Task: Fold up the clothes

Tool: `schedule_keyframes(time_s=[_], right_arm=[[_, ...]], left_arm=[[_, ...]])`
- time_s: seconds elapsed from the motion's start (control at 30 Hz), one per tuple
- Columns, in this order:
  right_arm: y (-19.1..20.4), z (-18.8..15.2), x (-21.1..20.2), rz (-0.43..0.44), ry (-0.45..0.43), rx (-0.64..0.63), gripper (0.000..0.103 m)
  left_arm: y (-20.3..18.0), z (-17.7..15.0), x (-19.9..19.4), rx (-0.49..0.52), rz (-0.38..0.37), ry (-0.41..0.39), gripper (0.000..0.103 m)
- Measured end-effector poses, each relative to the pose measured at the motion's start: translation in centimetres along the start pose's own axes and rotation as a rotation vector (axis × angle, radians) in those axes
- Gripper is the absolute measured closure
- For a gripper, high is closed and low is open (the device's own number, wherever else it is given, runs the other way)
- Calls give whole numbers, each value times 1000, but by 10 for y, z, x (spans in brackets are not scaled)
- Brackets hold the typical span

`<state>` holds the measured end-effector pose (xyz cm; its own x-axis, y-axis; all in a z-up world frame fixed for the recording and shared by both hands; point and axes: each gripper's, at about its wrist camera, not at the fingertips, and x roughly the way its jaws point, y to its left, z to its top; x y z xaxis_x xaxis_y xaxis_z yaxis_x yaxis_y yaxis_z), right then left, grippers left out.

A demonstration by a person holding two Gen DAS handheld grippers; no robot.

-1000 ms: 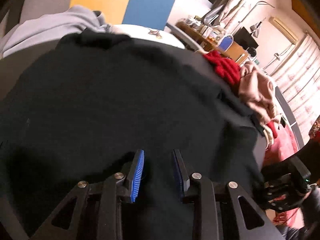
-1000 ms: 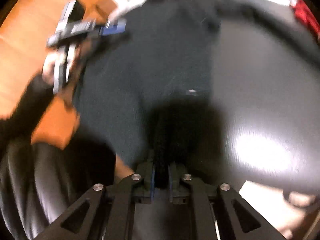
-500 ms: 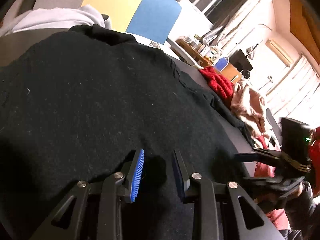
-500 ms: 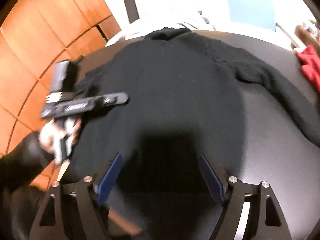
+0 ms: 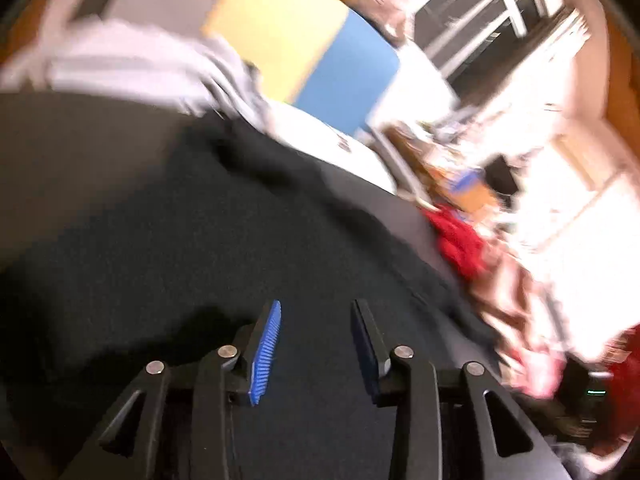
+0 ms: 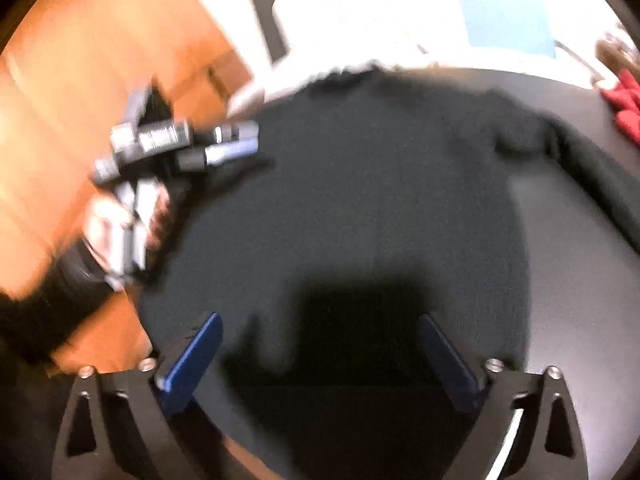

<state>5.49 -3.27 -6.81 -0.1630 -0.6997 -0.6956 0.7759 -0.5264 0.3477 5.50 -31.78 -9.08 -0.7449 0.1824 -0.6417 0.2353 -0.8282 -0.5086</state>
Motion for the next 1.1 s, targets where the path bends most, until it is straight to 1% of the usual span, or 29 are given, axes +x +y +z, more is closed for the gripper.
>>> schedule_keyframes(time_s=[0.03,0.07,0.13,0.17,0.27,0.33,0.4,0.47,0.5,0.57,0.6,0.67,0.77,0.83,0.93,0.97,1.0,1.03,1.1], right_arm=[[0,14,-5,-54,-55,-37,5],[2,30,3,-59,-70,-79,5],[5,61,23,-45,-82,-165,5],[7,77,33,-38,-88,-208,5],[12,124,63,-17,-106,-338,5],[17,150,101,74,-29,-407,6],[21,173,146,163,60,-409,8],[25,196,193,253,148,-406,8],[21,203,196,239,135,-392,8],[10,215,193,185,82,-358,8],[4,222,192,158,55,-341,8],[-8,234,189,104,2,-307,8],[-25,253,184,24,-77,-255,8],[-36,266,182,-30,-129,-220,8],[-54,285,177,-111,-207,-167,8],[-59,291,176,-138,-233,-149,8],[-48,289,185,-176,-206,-260,8],[-36,282,190,-220,-165,-393,8],[-23,261,200,-280,-101,-570,9]], left_arm=[[5,13,2,17,55,-8,66],[11,24,6,24,80,-6,66],[21,41,11,26,84,-8,66],[26,49,14,27,98,-14,66],[44,68,23,11,171,-27,66],[57,79,29,5,212,-28,66],[69,89,38,1,213,-22,65],[77,94,48,-4,233,-9,64],[80,96,52,-7,243,-2,64],[87,100,62,-13,262,11,64],[91,100,65,-12,269,7,65],[91,95,66,12,267,-37,65],[86,92,64,51,294,-37,65],[85,95,64,53,266,-28,64],[82,105,70,74,245,-9,63],[77,108,72,85,227,-4,60],[72,111,76,99,223,2,60],[68,115,81,121,255,8,60],[64,118,90,161,327,16,60]])
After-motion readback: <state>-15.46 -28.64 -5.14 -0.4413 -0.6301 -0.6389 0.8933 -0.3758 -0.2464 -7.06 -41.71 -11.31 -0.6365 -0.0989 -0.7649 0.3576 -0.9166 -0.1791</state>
